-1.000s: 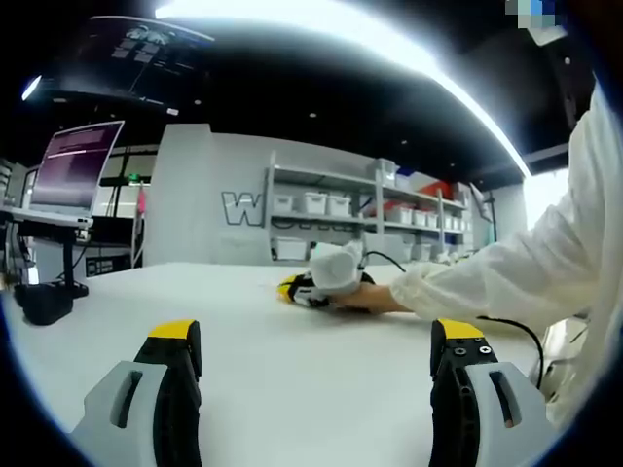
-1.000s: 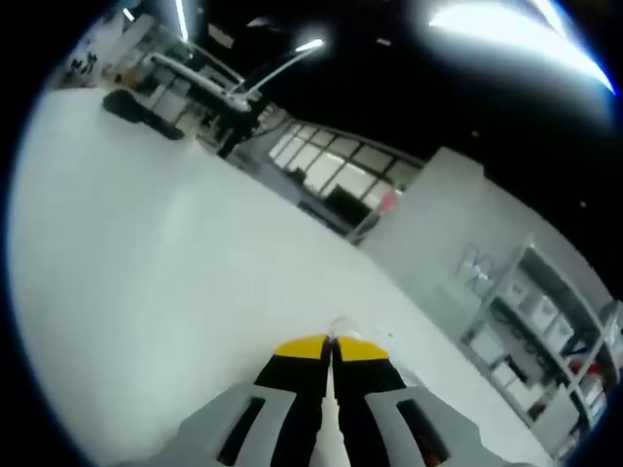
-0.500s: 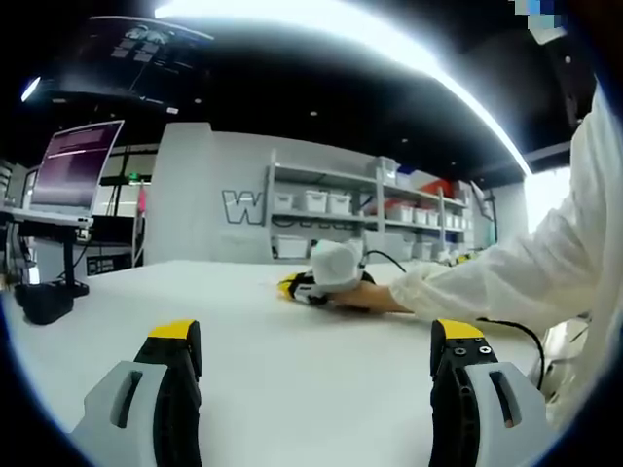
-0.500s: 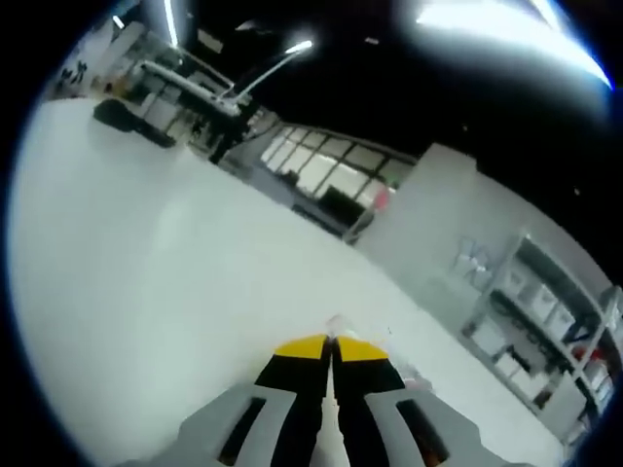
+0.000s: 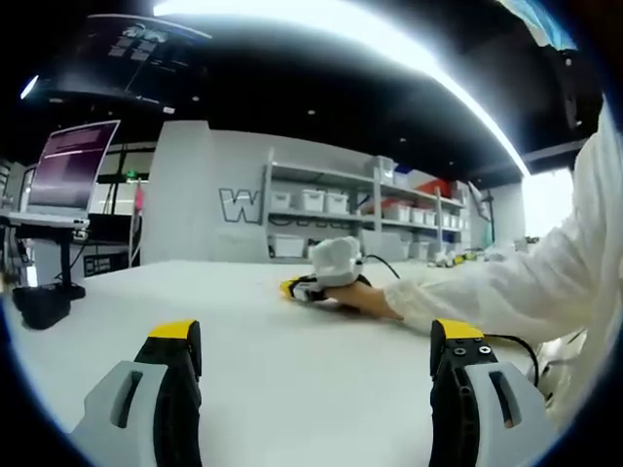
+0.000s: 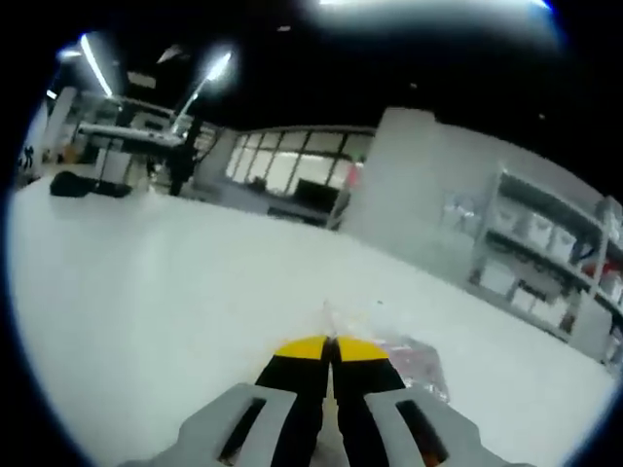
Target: Open the resealable bag by pulling the two sides of the seal apart until the entire bag opening is separated and visibly accessible.
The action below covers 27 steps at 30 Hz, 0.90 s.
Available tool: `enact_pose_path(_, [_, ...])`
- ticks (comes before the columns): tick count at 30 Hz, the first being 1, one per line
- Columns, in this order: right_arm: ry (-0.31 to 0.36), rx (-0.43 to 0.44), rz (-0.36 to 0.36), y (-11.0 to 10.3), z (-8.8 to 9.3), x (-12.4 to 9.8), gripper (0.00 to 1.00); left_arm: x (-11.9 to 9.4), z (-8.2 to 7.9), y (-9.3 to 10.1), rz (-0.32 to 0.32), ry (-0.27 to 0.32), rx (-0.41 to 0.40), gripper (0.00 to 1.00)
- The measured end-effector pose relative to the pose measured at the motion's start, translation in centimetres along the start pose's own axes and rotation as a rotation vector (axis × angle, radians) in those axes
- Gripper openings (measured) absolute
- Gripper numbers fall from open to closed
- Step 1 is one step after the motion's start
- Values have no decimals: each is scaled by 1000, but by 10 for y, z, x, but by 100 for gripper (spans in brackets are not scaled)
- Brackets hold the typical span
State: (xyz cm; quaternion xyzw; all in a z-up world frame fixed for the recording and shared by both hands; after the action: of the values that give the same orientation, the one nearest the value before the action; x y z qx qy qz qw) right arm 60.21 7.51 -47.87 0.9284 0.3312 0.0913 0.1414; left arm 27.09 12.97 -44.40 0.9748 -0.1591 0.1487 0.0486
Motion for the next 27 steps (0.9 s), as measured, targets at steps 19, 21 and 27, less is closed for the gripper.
enact_pose_path(19, [74,-47,28,5,-17,2,0,-5,-7,6,21,21,-6,96])
enact_pose_path(21, [96,-20,50,9,-22,2,0,-5,-7,8,31,22,-6,96])
enact_pose_path(27, [63,-28,55,11,-16,4,0,-7,-7,6,33,31,-26,95])
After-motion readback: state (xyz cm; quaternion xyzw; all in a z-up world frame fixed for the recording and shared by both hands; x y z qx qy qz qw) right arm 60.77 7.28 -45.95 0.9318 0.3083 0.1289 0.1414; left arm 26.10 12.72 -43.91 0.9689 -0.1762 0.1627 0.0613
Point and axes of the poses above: the point that each gripper's makers call its tool centre point, and the gripper's own axes: x roughly forward along the fingers, y roughly to its right, z roughly out of its underside, the point moved 1 cm from there along -x, roughly backward along the fingers, and after that the axes turned 13 degrees about y, right-handed, at the moved point
